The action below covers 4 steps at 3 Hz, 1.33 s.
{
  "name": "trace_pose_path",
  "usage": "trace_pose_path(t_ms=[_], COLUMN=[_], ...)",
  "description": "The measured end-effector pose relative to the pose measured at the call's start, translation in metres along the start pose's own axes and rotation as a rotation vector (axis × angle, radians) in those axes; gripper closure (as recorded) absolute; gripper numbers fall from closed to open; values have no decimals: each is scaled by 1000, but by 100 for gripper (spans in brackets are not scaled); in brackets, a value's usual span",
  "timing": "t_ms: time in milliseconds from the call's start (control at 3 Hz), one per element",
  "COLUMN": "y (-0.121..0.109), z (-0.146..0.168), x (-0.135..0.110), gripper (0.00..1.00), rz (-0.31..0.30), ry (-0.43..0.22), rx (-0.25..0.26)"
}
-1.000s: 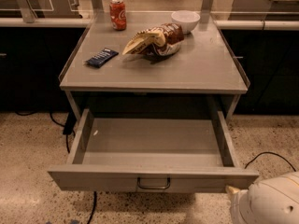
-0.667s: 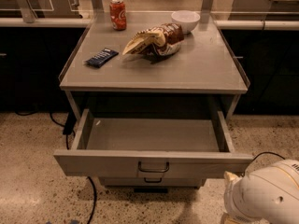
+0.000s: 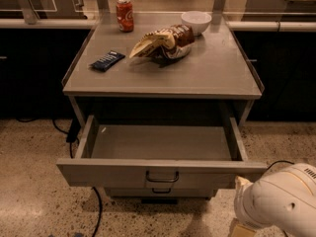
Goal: Close top drawer
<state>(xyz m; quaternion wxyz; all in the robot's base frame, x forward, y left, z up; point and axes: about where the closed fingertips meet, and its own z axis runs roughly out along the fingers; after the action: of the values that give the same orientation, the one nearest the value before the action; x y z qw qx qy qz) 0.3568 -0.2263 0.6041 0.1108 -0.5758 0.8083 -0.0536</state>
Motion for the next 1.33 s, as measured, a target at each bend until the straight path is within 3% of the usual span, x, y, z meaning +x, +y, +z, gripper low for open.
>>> trace_pose_path(t_ms=[667, 1000, 1333], y=[-33, -79, -79], z=[7, 19, 19], x=[-29, -73, -73], gripper=[0, 0, 0], rz=[44, 122, 122], ry=[21, -16, -16], rx=[19, 71, 71])
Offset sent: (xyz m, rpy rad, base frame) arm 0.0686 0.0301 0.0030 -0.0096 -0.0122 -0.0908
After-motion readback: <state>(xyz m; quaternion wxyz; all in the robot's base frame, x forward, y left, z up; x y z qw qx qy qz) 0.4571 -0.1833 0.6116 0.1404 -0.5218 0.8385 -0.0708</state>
